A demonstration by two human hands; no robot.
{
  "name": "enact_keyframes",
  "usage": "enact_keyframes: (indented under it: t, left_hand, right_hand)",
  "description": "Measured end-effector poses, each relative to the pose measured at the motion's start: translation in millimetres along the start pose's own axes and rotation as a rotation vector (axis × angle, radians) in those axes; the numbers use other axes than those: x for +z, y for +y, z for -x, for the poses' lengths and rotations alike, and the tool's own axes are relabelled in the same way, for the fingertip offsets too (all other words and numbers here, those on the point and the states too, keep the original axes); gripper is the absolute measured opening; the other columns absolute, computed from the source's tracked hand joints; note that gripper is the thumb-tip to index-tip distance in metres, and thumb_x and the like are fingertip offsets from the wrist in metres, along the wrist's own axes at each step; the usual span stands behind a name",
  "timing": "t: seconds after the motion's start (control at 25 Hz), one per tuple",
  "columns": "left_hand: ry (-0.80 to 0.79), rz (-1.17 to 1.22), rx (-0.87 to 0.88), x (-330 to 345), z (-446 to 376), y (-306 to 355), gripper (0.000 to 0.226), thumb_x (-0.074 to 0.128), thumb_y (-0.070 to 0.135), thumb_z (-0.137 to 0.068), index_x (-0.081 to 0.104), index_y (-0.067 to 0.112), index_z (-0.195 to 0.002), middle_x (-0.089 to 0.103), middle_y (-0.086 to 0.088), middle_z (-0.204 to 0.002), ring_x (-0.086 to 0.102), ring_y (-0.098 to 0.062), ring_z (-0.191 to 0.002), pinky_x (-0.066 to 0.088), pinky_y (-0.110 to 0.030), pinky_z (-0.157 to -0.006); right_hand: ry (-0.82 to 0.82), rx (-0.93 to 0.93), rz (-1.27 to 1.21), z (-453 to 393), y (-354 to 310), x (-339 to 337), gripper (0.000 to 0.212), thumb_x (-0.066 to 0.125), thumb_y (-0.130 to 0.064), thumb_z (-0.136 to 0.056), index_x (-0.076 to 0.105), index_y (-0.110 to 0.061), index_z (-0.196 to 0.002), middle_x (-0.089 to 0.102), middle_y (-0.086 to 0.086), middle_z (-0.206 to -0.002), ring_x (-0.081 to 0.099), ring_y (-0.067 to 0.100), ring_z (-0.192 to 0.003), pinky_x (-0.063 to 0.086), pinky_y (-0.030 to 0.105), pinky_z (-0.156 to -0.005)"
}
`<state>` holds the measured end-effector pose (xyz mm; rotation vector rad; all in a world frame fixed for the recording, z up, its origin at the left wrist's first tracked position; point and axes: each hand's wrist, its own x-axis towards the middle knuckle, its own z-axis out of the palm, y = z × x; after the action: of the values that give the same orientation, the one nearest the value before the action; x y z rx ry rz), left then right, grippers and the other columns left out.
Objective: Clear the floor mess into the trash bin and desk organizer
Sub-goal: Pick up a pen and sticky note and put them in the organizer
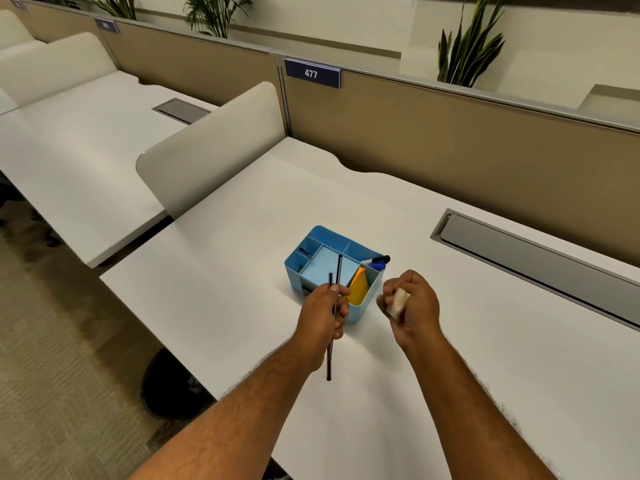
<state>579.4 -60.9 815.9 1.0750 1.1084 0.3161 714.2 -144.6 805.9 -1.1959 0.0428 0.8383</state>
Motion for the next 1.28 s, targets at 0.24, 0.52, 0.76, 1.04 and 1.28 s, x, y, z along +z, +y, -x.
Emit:
enact_keyframes:
  t: [0.24,0.52,0.76,1.04,1.28]
  left_hand:
    - [-0.159,-0.277,0.165,7,1,-19,0.035,0.041,0.041,-0.111,0.065,0.017,-0.115,0.053,-0.001,-0.073,0.047,-0.009,-0.055,0.046,-0.025,-0.047]
    - [-0.130,-0.396,0.266,1,-5,-5,0.024,0.042,0.040,-0.109,0.064,0.031,-0.103,0.064,-0.001,-0.085,0.062,-0.014,-0.080,0.059,-0.045,-0.084]
    - [-0.093,-0.424,0.347,-10,-15,13,0.018,0.049,0.034,-0.106,0.065,0.026,-0.109,0.067,0.005,-0.086,0.064,-0.011,-0.080,0.052,-0.019,-0.065]
    - [0.214,-0.337,0.070,-75,-14,-22,0.068,0.075,0.027,-0.092,0.041,0.020,-0.152,0.054,-0.001,-0.144,0.057,-0.021,-0.127,0.047,-0.029,-0.094]
    - [0.171,-0.324,0.002,-108,-7,-52,0.037,0.069,0.033,-0.096,0.061,0.023,-0.131,0.062,0.002,-0.130,0.061,-0.014,-0.112,0.048,-0.026,-0.086]
  right_hand:
    - [-0.212,-0.117,0.719,-2,-1,15,0.026,0.055,-0.048,-0.099,0.072,-0.030,-0.107,0.070,-0.007,-0.093,0.066,0.009,-0.084,0.055,0.028,-0.075]
    - [-0.475,-0.197,0.943,-2,-15,27,0.019,0.060,-0.037,-0.101,0.066,-0.022,-0.091,0.069,-0.006,-0.080,0.065,0.003,-0.072,0.051,0.021,-0.068]
    - [-0.478,-0.468,1.019,-12,-34,47,0.015,0.063,-0.034,-0.099,0.067,-0.025,-0.088,0.070,-0.005,-0.078,0.066,0.010,-0.074,0.056,0.037,-0.074]
    - [-0.232,-0.926,1.000,-43,-64,86,0.015,0.053,-0.049,-0.101,0.059,-0.035,-0.098,0.068,-0.015,-0.078,0.066,0.002,-0.074,0.047,0.018,-0.060]
    - [-0.265,-1.129,1.267,-71,-50,121,0.015,0.051,-0.045,-0.104,0.057,-0.031,-0.101,0.068,-0.010,-0.081,0.061,0.013,-0.066,0.048,0.027,-0.055]
